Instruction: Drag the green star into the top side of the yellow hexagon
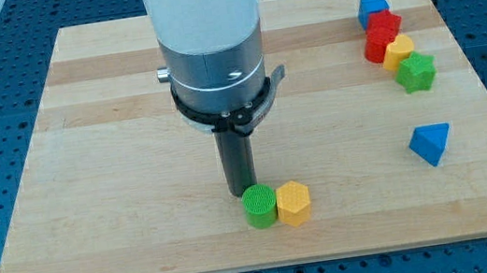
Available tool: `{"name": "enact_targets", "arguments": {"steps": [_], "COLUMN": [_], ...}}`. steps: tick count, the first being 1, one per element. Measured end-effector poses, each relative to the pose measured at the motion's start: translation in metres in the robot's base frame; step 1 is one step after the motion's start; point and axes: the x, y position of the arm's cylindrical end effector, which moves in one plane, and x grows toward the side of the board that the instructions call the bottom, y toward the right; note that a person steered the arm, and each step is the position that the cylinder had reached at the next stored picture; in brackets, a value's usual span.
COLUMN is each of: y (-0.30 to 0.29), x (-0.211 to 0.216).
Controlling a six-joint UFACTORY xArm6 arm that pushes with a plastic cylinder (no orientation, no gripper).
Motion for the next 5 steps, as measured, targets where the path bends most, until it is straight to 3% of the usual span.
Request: {"name": "enact_targets", "arguments": {"steps": [1, 2, 4, 5], "y": [0.029, 0.094, 0.292, 0.361], "x": [-0.043, -0.063, -0.063, -0.093]}}
